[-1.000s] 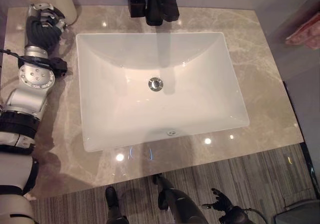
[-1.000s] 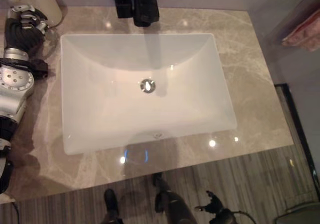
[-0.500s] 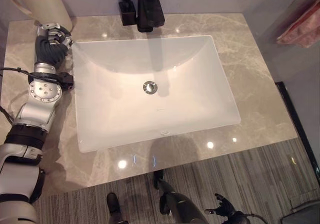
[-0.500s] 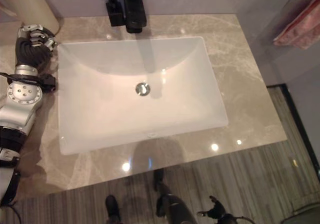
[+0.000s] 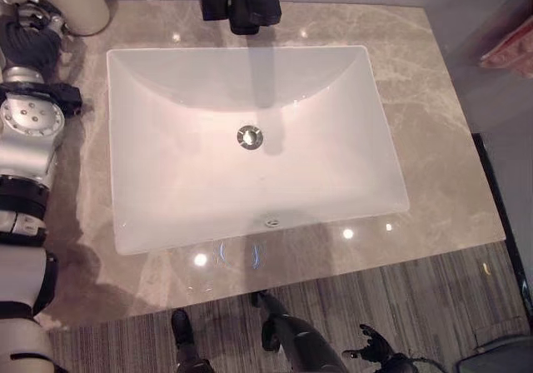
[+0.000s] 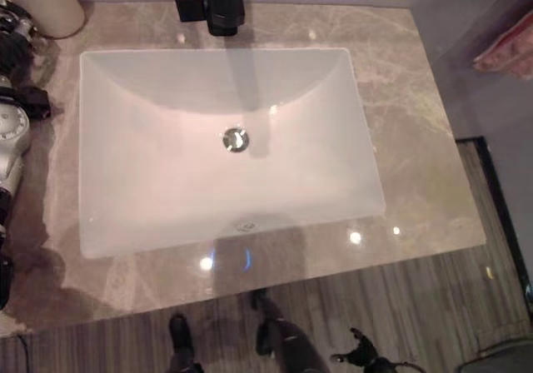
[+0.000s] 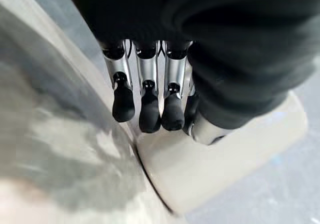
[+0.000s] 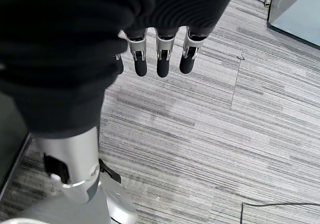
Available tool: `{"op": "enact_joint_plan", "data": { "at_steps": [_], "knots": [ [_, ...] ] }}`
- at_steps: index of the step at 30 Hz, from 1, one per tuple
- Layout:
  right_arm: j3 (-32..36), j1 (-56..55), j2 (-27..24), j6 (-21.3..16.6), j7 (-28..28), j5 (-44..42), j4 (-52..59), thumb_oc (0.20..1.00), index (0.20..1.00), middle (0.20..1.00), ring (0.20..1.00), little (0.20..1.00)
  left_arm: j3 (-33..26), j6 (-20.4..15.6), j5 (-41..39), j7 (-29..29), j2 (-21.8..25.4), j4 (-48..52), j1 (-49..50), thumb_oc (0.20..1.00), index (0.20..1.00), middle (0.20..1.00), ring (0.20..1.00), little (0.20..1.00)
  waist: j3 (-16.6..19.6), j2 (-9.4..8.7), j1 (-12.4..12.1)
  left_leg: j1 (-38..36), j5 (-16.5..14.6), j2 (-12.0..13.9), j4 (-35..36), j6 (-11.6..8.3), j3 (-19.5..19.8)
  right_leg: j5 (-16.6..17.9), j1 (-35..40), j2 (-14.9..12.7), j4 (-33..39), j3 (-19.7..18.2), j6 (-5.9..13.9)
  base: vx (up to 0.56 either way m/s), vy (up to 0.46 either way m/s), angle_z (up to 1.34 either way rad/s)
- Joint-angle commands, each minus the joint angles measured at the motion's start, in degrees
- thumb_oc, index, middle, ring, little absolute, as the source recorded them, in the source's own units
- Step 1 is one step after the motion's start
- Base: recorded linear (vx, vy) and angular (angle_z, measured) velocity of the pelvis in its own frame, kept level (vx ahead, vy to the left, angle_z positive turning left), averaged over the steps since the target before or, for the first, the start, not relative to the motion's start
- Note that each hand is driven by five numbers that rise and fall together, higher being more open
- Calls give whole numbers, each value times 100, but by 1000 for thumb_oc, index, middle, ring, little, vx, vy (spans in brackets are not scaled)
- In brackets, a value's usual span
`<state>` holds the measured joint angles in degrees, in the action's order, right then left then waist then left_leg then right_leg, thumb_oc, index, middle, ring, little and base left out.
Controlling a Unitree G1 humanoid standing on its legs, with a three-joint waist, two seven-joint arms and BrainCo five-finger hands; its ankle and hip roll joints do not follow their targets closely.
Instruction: Put brush and paste in cup on sink, flatten towel.
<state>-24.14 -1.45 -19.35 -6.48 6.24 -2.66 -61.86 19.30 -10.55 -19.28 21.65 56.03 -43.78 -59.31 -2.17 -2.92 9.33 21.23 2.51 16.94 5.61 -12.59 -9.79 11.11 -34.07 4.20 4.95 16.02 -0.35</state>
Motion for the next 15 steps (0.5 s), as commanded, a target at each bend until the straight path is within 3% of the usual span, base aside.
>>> {"op": "enact_joint_plan", "data": {
  "at_steps": [1, 7, 15],
  "knots": [
    [86, 71, -216, -13, 92, -241, 234, 1000, 1000, 1000, 1000, 1000, 267, 14, 31, 149, 302, -326, -527, 200, 200, 200, 200, 200, -546, -46, 93, -579, 435, 20, -61, -18, 44, -438, 250, -376, -637, 71, 863, 45, 3, 5],
    [62, 71, -237, -53, 76, -387, 294, 1000, 1000, 1000, 1000, 1000, 795, 48, 24, 113, 484, -764, -1183, 200, 200, 200, 200, 200, -514, -18, 126, -380, 510, -15, -61, -22, 151, -344, 118, -415, -578, 33, 884, 10, 10, 0],
    [84, -9, -328, -151, 36, -408, 357, 1000, 1000, 1000, 1000, 1000, 1226, -81, 522, 77, 470, -297, -1285, 200, 200, 200, 200, 200, -486, 33, 149, -228, 460, -77, -61, 7, 208, -304, 12, -488, -548, 5, 892, 0, 7, 1]
  ]
}}
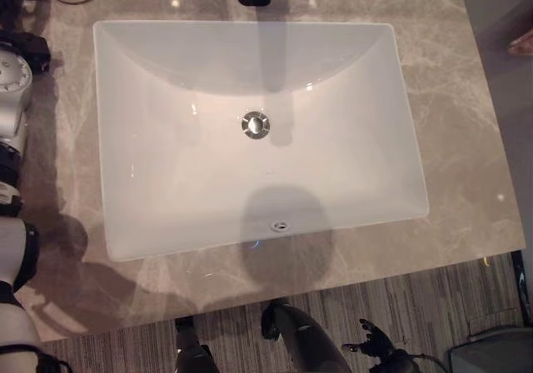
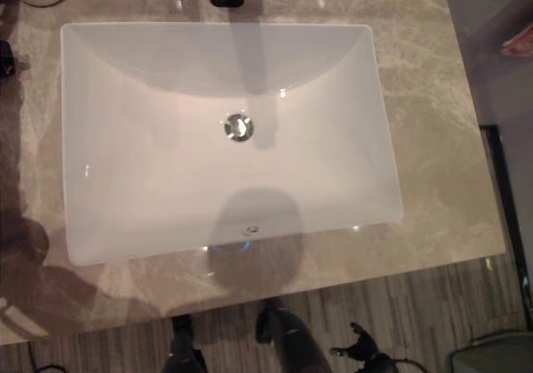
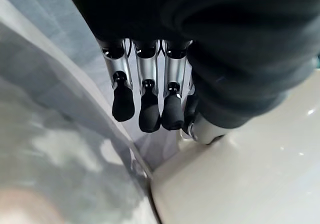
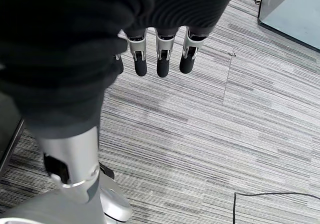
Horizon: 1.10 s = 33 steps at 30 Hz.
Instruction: Put brush and paste in cup on sink, flatten towel.
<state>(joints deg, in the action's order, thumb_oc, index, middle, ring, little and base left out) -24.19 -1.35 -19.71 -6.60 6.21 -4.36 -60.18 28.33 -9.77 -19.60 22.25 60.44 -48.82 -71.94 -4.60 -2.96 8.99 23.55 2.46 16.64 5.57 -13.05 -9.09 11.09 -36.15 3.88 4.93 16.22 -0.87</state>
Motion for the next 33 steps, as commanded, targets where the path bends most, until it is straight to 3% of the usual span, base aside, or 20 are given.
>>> {"op": "enact_joint_plan", "data": {
  "at_steps": [1, 13, 27, 33],
  "knots": [
    [91, -28, -290, -138, 36, -235, 206, 1000, 1000, 1000, 1000, 1000, 321, -169, 562, 12, -4, 256, 10, 200, 200, 200, 200, 200, -241, 40, 189, -452, 458, -52, -57, 54, 140, -300, 208, -464, -551, -13, 946, -7, 18, 5],
    [149, -105, -336, -163, 88, -203, 289, 1000, 1000, 1000, 1000, 1000, 326, -205, 800, -18, -778, 580, 236, 200, 200, 200, 200, 200, -245, 144, 277, -506, 323, -121, -57, 86, 34, -331, 206, -552, -596, -21, 940, -3, 8, 3],
    [143, -98, -360, -165, 110, -181, 246, 1000, 1000, 1000, 1000, 1000, 199, -214, 801, 10, -954, 456, 382, 200, 200, 200, 200, 200, -272, 202, 271, -571, 307, -152, -57, 91, -7, -323, 239, -587, -606, -49, 934, -4, -1, -2],
    [186, -85, -346, -132, 162, -130, 163, 1000, 1000, 1000, 1000, 1000, -116, -34, 1045, 142, -1059, 389, 770, 200, 200, 200, 200, 200, -242, 200, 216, -667, 224, -183, -57, 116, -4, -360, 373, -629, -620, 5, 931, -14, -3, 0]
  ]
}}
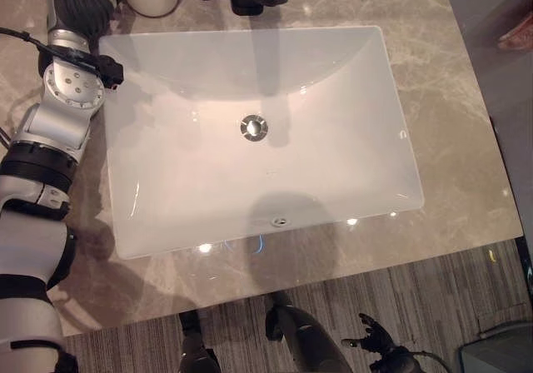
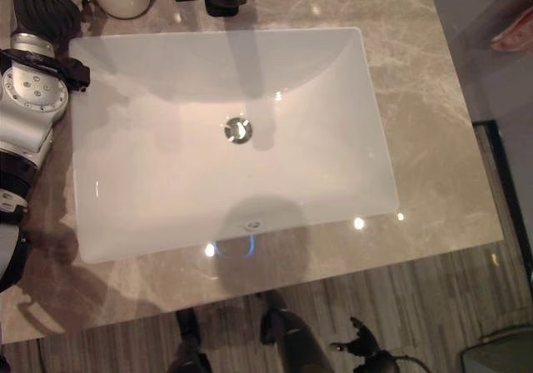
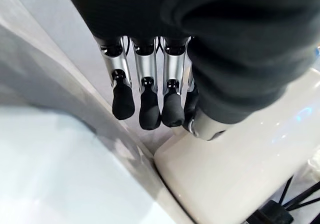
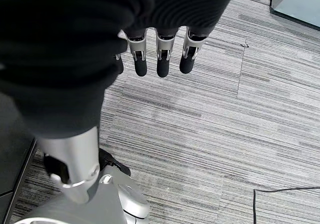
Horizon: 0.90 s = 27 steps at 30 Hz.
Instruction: Put brush and paste in cup on sink, flatten towel.
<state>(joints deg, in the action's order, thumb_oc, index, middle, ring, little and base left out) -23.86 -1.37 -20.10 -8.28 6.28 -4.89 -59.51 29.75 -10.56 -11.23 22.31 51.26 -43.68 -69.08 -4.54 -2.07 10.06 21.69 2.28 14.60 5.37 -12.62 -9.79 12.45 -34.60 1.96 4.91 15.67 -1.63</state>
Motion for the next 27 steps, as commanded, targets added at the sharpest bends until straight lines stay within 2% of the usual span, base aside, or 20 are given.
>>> {"op": "enact_joint_plan", "data": {
  "at_steps": [1, 3, 4, 7, 11, 12, 13, 16, 18, 20, 23, 24, 25, 26, 27],
  "knots": [
    [193, -71, -302, 50, 166, -82, 69, 1000, 1000, 1000, 1000, 1000, -338, 64, 277, 123, -149, -34, 642, 200, 200, 200, 200, 200, -259, 61, 111, -461, 353, -40, -37, 110, 45, -393, 207, -517, -633, 128, 937, -85, -15, -1],
    [231, -65, -315, 62, 179, -70, 37, 1000, 1000, 1000, 1000, 1000, -408, 70, 389, 98, -105, 104, 817, 200, 200, 200, 200, 200, -250, 69, 101, -498, 324, -67, -37, 122, 58, -398, 275, -542, -627, 142, 939, -47, 0, 3],
    [311, -50, -310, 83, 187, -11, -82, 1000, 1000, 1000, 1000, 1000, -639, 89, 617, 112, -41, 384, 1253, 200, 200, 200, 200, 200, -232, 74, 50, -599, 229, -115, -37, 152, 73, -405, 443, -598, -609, 150, 945, -15, 17, 10],
    [396, -91, -319, 104, 188, 44, -67, 1000, 1000, 1000, 1000, 1000, -1011, 47, 591, 141, -67, 659, 1755, 200, 200, 200, 200, 200, -240, 65, 9, -698, 175, -166, -37, 170, 95, -387, 639, -648, -560, 167, 956, -17, 33, 13],
    [599, -65, -280, 192, 180, 170, -247, 1000, 1000, 1000, 1000, 1000, -2044, -197, 409, 127, -192, 1741, 3254, 200, 200, 200, 200, 200, -284, 106, -127, -1021, 84, -339, -37, 241, 136, -295, 1141, -826, -430, 214, 1019, -35, 115, 12],
    [596, -64, -282, 192, 180, 170, -247, 1000, 1000, 1000, 1000, 1000, -2051, -195, 410, 126, -192, 1746, 3262, 200, 200, 200, 200, 200, -285, 107, -123, -1023, 83, -339, -37, 241, 137, -295, 1143, -826, -429, 215, 1019, -35, 144, 7],
    [701, -20, -211, 251, 159, 225, -451, 1000, 1000, 1000, 1000, 1000, -2505, -360, 223, 29, -315, 2051, 4009, 200, 200, 200, 200, 200, -254, 112, -219, -1150, 37, -420, -37, 297, 171, -276, 1353, -898, -399, 214, 1042, -24, 102, 11],
    [701, -21, -196, 278, 103, 315, -500, 1000, 1000, 1000, 1000, 1000, -2943, -502, 16, -125, -425, 2436, 4705, 200, 200, 200, 200, 200, -204, 94, -268, -1307, -7, -503, -37, 354, 190, -258, 1575, -947, -345, 194, 1066, -38, 153, 23],
    [737, -18, -127, 367, -4, 511, -651, 1000, 1000, 1000, 1000, 1000, -3546, -619, -158, -370, -655, 2894, 5783, 200, 200, 200, 200, 200, -56, 43, -370, -1530, -84, -626, -37, 477, 231, -239, 1875, -1043, -289, 140, 1105, -21, 185, 23],
    [776, 23, -91, 423, -53, 663, -781, 1000, 1000, 1000, 1000, 1000, -3891, -710, -257, -582, -890, 3211, 6475, 200, 200, 200, 200, 200, 46, 17, -456, -1705, -162, -717, -37, 567, 237, -223, 2073, -1128, -250, 96, 1154, -27, 194, 11],
    [865, 81, -40, 454, -115, 799, -842, 1000, 1000, 1000, 1000, 1000, -4289, -733, -377, -852, -1311, 3637, 7316, 200, 200, 200, 200, 200, 195, -22, -573, -1937, -250, -882, -37, 698, 275, -166, 2294, -1223, -195, 34, 1206, -52, 165, 4],
    [863, 81, -40, 454, -115, 799, -843, 1000, 1000, 1000, 1000, 1000, -4292, -731, -377, -853, -1311, 3640, 7320, 200, 200, 200, 200, 200, 200, -25, -569, -1931, -247, -885, -37, 700, 277, -164, 2290, -1226, -194, 35, 1207, -65, 171, 4],
    [948, 102, 8, 476, -127, 853, -905, 1000, 1000, 1000, 1000, 1000, -4424, -717, -394, -1043, -1551, 3852, 7757, 200, 200, 200, 200, 200, 294, -59, -663, -2069, -343, -1005, -37, 788, 301, -110, 2405, -1318, -140, 33, 1245, -29, 111, 5],
    [937, 97, 6, 475, -126, 854, -906, 1000, 1000, 1000, 1000, 1000, -4442, -706, -394, -1049, -1560, 3878, 7787, 200, 200, 200, 200, 200, 288, -61, -659, -2087, -348, -1010, -37, 793, 295, -106, 2423, -1321, -131, 28, 1251, -76, 235, -2],
    [1032, 75, 22, 493, -146, 887, -881, 1000, 1000, 1000, 1000, 1000, -4610, -669, -514, -1178, -1854, 3978, 8225, 200, 200, 200, 200, 200, 308, -92, -746, -2265, -404, -1157, -39, 899, 317, -10, 2561, -1443, -122, 36, 1315, -47, 128, -2]
  ]
}}
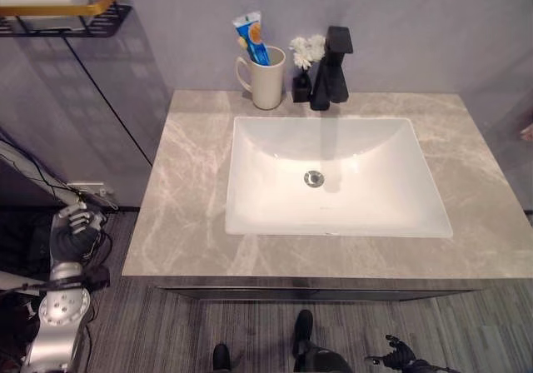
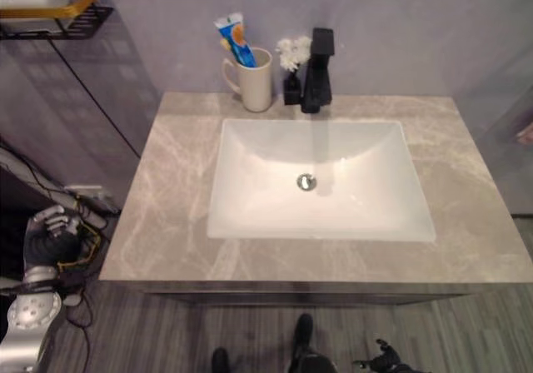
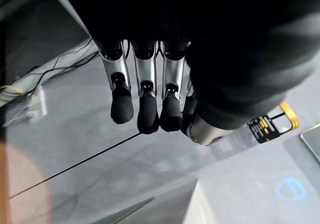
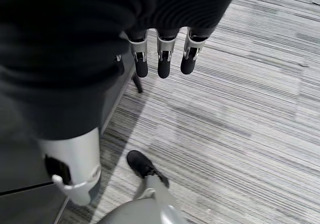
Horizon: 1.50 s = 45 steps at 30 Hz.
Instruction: Put brush and paste in cup on sink, flatten towel.
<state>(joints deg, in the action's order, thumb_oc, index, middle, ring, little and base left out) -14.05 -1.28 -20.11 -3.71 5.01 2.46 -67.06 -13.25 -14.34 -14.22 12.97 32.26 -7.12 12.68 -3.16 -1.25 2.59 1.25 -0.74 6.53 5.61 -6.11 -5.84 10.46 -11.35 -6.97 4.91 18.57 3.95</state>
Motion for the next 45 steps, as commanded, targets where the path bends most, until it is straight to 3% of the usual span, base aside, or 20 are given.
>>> {"op": "enact_joint_plan", "data": {
  "at_steps": [1, 2, 4, 5, 6, 10, 17, 18, 19, 20, 21, 22, 23, 25, 27, 31, 33, 35, 45],
  "knots": [
    [50, 66, 23, 37, -20, 152, -124, 1000, 1000, 1000, 1000, 1000, -313, -289, -215, -243, 45, 326, 53, 200, 200, 200, 200, 200, 166, -174, 2, -227, -101, -351, -63, 248, -78, 189, 242, -550, -120, -255, 758, -100, 202, -3],
    [90, 70, 35, 31, -46, 174, -90, 1000, 1000, 1000, 1000, 1000, -324, -249, -80, -287, -82, 301, 273, 203, 203, 203, 203, 203, 159, -207, -40, -283, -160, -440, -142, 306, -54, 264, 304, -659, -155, -254, 811, -119, 162, 0],
    [182, 27, 71, 59, -85, 154, -77, 1000, 1000, 1000, 1000, 1000, -204, -84, -311, -584, -409, 139, 612, 489, 489, 489, 489, 489, 161, -286, -93, -330, -367, -636, -431, 440, -5, 267, 436, -832, -316, -262, 837, -120, 163, 3],
    [180, 22, 68, 59, -86, 154, -74, 1000, 1000, 1000, 1000, 1000, -208, -81, -316, -591, -412, 146, 622, 551, 551, 551, 551, 551, 151, -287, -88, -331, -384, -641, -457, 445, -1, 263, 449, -840, -322, -260, 843, -100, 137, 13],
    [266, -57, 66, 78, -111, 115, 3, 1000, 1000, 1000, 1000, 1000, -125, 85, -522, -695, -671, -59, 814, 1000, 1000, 1000, 1000, 1000, 120, -335, -80, -342, -529, -764, -714, 530, 29, 309, 515, -972, -439, -310, 857, -124, 180, 12],
    [295, -128, 54, 137, -176, 172, 49, 1000, 1000, 1000, 1000, 1000, 817, 390, 223, -1471, -84, 191, 1101, 1000, 1000, 1000, 1000, 1000, -85, -355, 59, -449, -852, -1033, -1207, 688, -64, 677, 594, -1212, -563, -588, 966, -111, 167, 11],
    [343, -270, 147, 111, -213, 2, 41, 1000, 1000, 1000, 1000, 1000, 1606, 476, 358, -1997, 318, 352, 1123, 1000, 1000, 1000, 1000, 1000, -240, -484, 289, -375, -853, -1130, -1292, 860, -378, 1251, 199, -1337, -334, -868, 1074, -135, 82, -27],
    [301, -300, 175, 134, -251, -35, 46, 1000, 1000, 1000, 1000, 1000, 1772, 584, 346, -2067, 233, 262, 1114, 1000, 1000, 1000, 1000, 1000, -311, -404, 314, -396, -777, -1010, -1207, 867, -517, 1130, 69, -1275, -419, -573, 1069, -92, 30, -64],
    [302, -297, 176, 135, -252, -36, 48, 1000, 1000, 1000, 1000, 1000, 1773, 581, 347, -2066, 234, 256, 1106, 1000, 1000, 1000, 1000, 1000, -298, -429, 322, -374, -742, -1042, -1192, 873, -516, 1139, 37, -1306, -426, -582, 1070, -229, 77, -71],
    [309, -393, 190, 149, -271, -131, -100, 1000, 1000, 1000, 1000, 1000, 2049, 641, 399, -2132, 154, 170, 1025, 1000, 1000, 1000, 1000, 1000, -322, -328, 385, -389, -587, -932, -976, 899, -642, 613, 12, -1068, -874, -560, 930, -156, 47, -48],
    [312, -389, 190, 147, -271, -132, -101, 1000, 1000, 1000, 1000, 1000, 2053, 638, 400, -2131, 153, 163, 1016, 1000, 1000, 1000, 1000, 1000, -312, -344, 380, -373, -558, -951, -963, 901, -650, 618, -21, -1086, -885, -574, 927, -218, 59, -32],
    [320, -421, 190, 159, -266, -140, -208, 1000, 1000, 1000, 1000, 1000, 2123, 666, 347, -2153, 144, 153, 989, 1000, 1000, 1000, 1000, 1000, -299, -302, 379, -357, -480, -904, -873, 914, -714, 359, -8, -976, -1112, -584, 857, -220, 26, -42],
    [417, -494, 196, 179, -229, -169, -471, 1000, 1000, 1000, 1000, 1000, 2279, 758, 273, -2265, 141, 241, 923, 1000, 1000, 1000, 1000, 1000, -235, -195, 378, -306, -304, -794, -660, 915, -849, -146, 115, -736, -1591, -531, 723, -261, 32, -34],
    [486, -494, 214, 215, -204, -190, -718, 1000, 1000, 1000, 1000, 1000, 2407, 784, 338, -2323, 201, 333, 805, 1000, 1000, 1000, 1000, 1000, -179, -89, 349, -276, -135, -707, -425, 921, -970, -498, 168, -530, -2005, -509, 643, -216, 7, -48],
    [565, -515, 206, 265, -170, -157, -933, 1000, 1000, 1000, 1000, 1000, 2463, 804, 326, -2368, 209, 427, 697, 1000, 1000, 1000, 1000, 1000, -67, -46, 288, -234, -32, -664, -286, 874, -1102, -724, 358, -458, -1954, -380, 606, -124, -58, -49],
    [540, -461, 218, 308, -161, -83, -1064, 1000, 1000, 1000, 1000, 1000, 2468, 815, 312, -2307, 58, 319, 554, 1000, 1000, 1000, 1000, 1000, 107, -37, 160, -174, 67, -625, -145, 816, -1294, -771, 724, -434, -1424, -163, 600, -39, -102, -39],
    [551, -499, 231, 272, -156, -202, -996, 1000, 1000, 1000, 1000, 1000, 2466, 802, 252, -2237, -127, 126, 513, 1000, 1000, 1000, 1000, 1000, 237, -40, 184, -173, 90, -625, -110, 756, -1307, -786, 799, -257, -931, -432, 588, 32, -127, -37],
    [557, -432, 216, 250, -151, -279, -947, 1000, 1000, 1000, 1000, 1000, 2479, 822, 167, -2170, -274, 64, 452, 1000, 1000, 1000, 1000, 1000, 278, -5, 163, -156, 128, -592, -115, 710, -1342, -706, 871, -222, -683, -438, 595, 22, -113, -21],
    [410, -329, 212, 232, -114, -327, -897, 1000, 1000, 1000, 1000, 1000, 2665, 919, 84, -2137, -464, -18, 425, 1000, 1000, 1000, 1000, 1000, 457, -10, 101, -172, 187, -526, -113, 592, -1240, -711, 1192, -132, -391, -309, 514, 11, -65, 1]
  ]
}}
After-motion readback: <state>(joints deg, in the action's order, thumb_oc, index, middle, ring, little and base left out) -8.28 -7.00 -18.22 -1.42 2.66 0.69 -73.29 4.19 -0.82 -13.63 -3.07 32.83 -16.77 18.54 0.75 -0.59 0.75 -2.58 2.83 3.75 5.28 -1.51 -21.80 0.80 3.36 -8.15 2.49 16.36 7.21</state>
